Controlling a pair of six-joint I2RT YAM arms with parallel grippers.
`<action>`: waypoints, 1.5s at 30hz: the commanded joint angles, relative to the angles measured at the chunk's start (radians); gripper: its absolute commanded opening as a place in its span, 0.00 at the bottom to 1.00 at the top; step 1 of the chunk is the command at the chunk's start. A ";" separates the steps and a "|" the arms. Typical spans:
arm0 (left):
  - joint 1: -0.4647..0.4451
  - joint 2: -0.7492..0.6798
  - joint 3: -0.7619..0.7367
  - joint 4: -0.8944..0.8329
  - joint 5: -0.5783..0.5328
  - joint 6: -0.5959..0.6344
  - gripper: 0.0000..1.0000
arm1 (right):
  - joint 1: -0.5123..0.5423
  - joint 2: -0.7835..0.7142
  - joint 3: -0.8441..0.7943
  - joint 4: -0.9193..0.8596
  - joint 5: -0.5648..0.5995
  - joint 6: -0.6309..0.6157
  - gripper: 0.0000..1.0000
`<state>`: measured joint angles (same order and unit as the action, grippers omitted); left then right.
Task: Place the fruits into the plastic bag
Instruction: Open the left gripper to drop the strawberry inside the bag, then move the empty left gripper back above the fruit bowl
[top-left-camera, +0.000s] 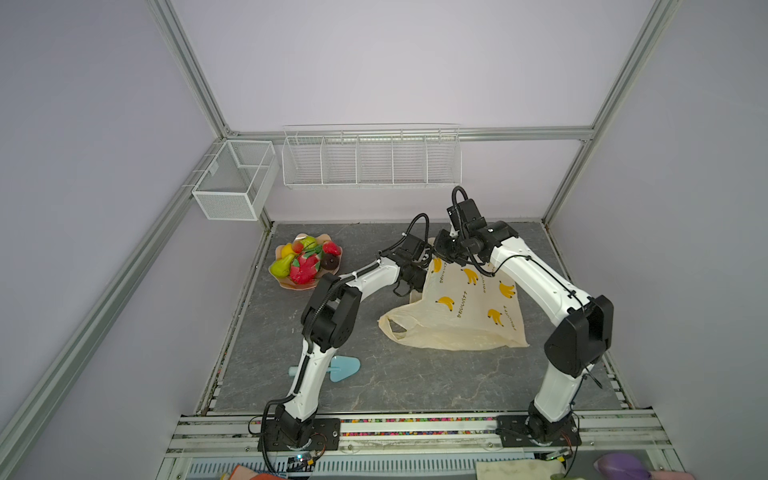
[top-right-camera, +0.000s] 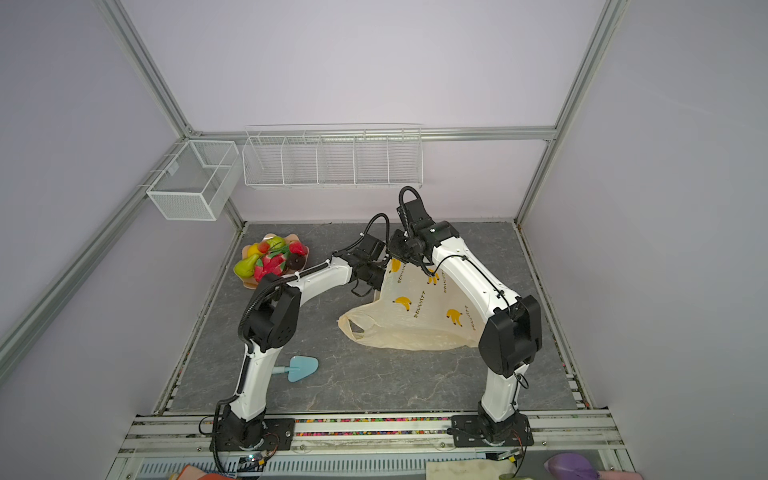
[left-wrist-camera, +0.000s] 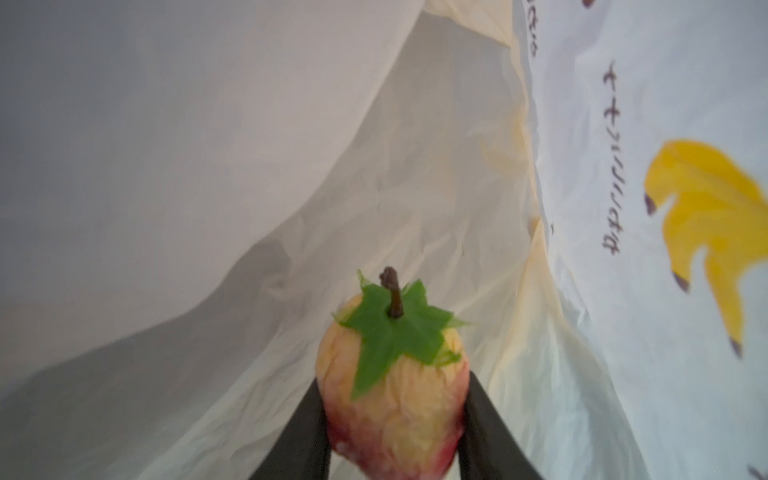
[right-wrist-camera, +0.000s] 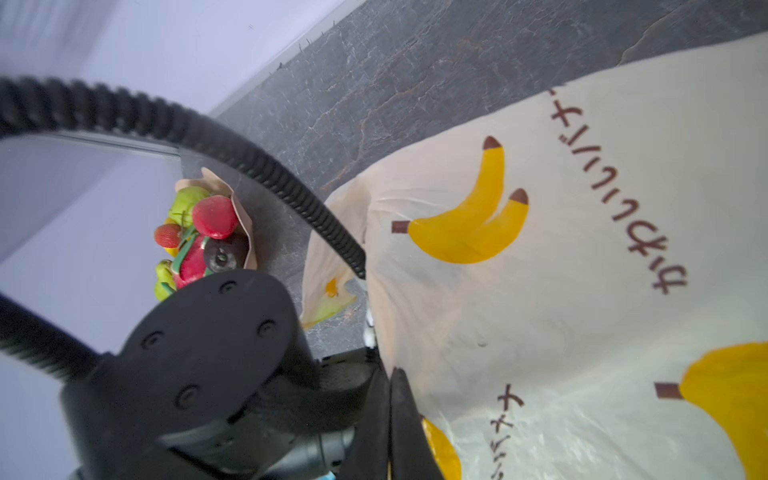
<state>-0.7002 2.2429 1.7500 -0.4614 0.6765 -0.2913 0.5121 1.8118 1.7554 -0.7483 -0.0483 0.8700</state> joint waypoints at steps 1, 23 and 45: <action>-0.017 0.038 0.037 0.004 -0.038 -0.047 0.37 | -0.009 -0.038 -0.050 0.089 -0.050 0.072 0.06; 0.046 -0.373 -0.239 -0.096 -0.262 -0.070 0.84 | -0.061 -0.077 -0.107 0.056 -0.102 -0.009 0.06; 0.365 -0.719 -0.273 -0.400 -0.684 -0.061 0.87 | -0.043 -0.034 -0.058 0.054 -0.119 -0.060 0.06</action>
<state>-0.3893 1.5143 1.4540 -0.7689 0.0677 -0.3805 0.4610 1.7569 1.6775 -0.6930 -0.1555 0.8219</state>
